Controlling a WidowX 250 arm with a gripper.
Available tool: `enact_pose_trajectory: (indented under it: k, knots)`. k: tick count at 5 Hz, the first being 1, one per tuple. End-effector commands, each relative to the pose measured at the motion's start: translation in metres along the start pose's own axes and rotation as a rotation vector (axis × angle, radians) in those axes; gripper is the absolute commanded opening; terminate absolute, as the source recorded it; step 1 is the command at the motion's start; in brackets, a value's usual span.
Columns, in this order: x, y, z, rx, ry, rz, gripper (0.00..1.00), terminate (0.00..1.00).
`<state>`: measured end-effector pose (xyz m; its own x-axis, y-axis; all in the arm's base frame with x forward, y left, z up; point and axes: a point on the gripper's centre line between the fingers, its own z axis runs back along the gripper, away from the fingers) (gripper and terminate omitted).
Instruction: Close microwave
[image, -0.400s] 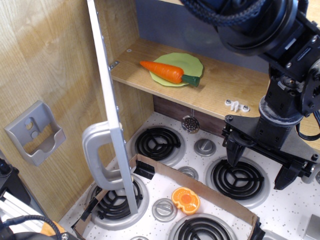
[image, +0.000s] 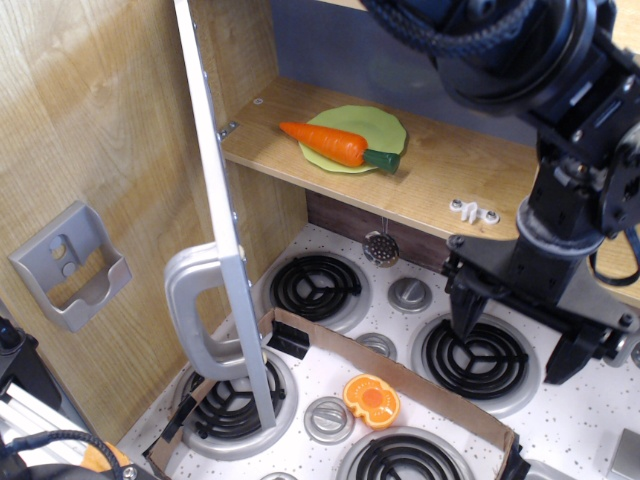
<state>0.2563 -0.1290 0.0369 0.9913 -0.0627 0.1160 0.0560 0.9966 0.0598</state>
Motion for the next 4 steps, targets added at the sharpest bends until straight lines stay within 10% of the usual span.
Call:
enact_pose_trajectory:
  k: [1,4]
  knots:
    - [0.011,0.013,0.051,0.036,-0.117,0.029,1.00,0.00]
    - [-0.005,0.074,0.145,0.092,-0.057,-0.008,1.00,0.00]
